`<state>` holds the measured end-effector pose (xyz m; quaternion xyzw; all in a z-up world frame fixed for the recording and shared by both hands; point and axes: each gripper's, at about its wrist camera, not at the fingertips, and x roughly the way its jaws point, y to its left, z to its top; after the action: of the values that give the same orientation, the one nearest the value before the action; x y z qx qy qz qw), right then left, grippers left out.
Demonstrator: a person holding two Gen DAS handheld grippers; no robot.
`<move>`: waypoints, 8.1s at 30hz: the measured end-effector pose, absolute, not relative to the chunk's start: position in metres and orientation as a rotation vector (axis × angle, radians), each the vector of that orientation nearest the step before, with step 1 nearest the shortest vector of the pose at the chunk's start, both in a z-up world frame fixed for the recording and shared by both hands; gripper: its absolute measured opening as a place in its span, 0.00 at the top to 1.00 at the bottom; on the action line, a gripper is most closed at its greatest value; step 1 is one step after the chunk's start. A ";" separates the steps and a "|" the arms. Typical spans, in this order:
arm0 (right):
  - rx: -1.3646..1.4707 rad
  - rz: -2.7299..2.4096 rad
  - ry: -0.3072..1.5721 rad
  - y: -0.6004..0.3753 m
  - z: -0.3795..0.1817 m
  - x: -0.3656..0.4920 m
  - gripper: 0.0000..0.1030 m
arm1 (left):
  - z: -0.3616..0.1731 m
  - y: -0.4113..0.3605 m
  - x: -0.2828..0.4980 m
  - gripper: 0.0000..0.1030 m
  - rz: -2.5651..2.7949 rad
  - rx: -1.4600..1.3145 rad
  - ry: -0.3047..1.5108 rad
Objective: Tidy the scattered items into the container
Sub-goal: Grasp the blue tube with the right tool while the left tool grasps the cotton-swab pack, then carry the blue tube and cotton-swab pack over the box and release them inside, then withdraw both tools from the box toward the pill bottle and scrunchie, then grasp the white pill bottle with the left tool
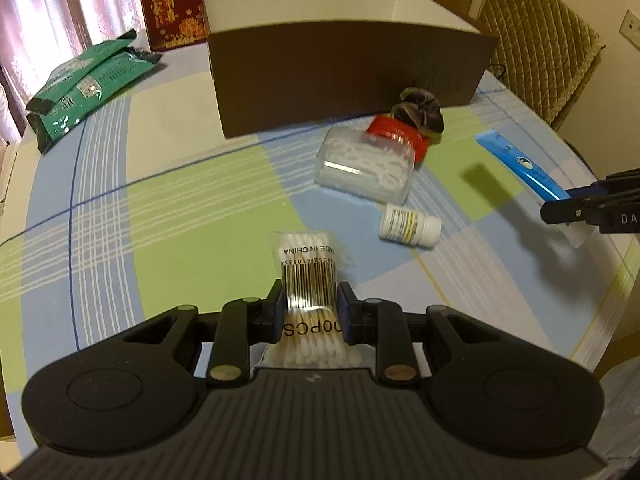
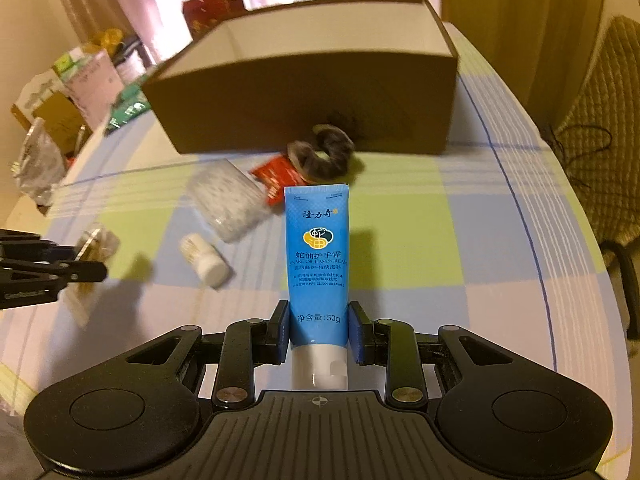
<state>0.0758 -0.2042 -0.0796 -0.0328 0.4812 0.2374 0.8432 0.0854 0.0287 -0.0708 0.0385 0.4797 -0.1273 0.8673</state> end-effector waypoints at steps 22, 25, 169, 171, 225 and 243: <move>0.005 0.625 0.878 -0.200 -0.032 0.128 0.69 | -0.019 0.003 0.134 0.79 -0.289 0.102 0.854; 0.047 0.641 0.859 -0.205 -0.024 0.143 0.69 | -0.012 0.000 0.146 0.79 -0.287 0.106 0.830; -0.158 0.386 0.870 -0.159 -0.019 0.161 0.04 | 0.043 0.013 0.178 0.06 -0.139 0.100 0.920; -0.155 0.382 0.872 -0.159 -0.019 0.154 0.04 | 0.044 0.013 0.172 0.06 -0.146 0.099 0.916; -0.142 0.374 1.162 -0.219 -0.124 0.094 0.04 | -0.069 -0.031 0.091 0.06 -0.257 0.110 1.066; -0.200 0.344 1.133 -0.251 -0.150 0.113 0.00 | -0.105 -0.063 0.122 0.27 -0.323 0.169 0.984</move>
<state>0.1133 -0.2512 -0.1498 -0.0942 0.5331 0.1617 0.8251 0.1222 -0.0633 -0.1046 0.0805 0.4697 -0.1544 0.8655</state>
